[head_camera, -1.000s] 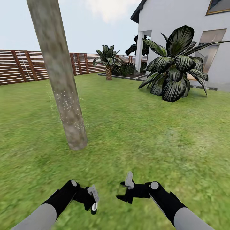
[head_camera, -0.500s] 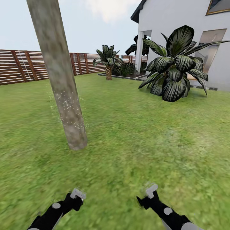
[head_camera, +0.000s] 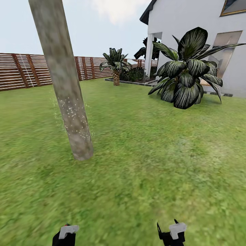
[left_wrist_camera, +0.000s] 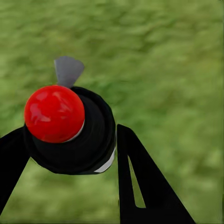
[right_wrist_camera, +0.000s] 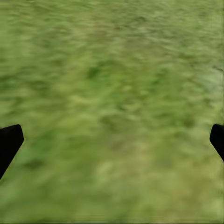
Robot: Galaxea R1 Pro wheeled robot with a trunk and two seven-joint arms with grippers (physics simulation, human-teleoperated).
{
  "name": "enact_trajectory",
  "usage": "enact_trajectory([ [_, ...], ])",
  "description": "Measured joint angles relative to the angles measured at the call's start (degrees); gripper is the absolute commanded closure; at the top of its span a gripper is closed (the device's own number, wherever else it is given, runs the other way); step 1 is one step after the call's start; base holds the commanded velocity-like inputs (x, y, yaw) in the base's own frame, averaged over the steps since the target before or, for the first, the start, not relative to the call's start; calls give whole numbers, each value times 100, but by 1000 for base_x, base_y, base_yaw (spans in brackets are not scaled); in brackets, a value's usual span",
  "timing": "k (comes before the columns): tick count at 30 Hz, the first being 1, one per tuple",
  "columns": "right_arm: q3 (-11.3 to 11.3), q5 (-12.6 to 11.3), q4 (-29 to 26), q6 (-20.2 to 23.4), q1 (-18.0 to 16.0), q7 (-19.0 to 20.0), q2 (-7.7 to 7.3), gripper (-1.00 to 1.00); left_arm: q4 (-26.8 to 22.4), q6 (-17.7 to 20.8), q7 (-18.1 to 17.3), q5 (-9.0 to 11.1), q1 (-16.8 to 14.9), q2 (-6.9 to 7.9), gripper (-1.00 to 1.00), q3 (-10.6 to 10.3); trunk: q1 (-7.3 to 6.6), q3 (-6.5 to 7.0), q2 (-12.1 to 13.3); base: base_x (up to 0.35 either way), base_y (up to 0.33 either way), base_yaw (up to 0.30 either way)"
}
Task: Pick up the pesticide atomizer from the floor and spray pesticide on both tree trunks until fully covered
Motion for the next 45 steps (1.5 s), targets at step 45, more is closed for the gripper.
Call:
enact_trajectory([
  [45,-6,-1135,47,8,4,17,45,-100,13,-42,1,118,283,53,100,-19,0,-62,0,-48,-176,-260],
])
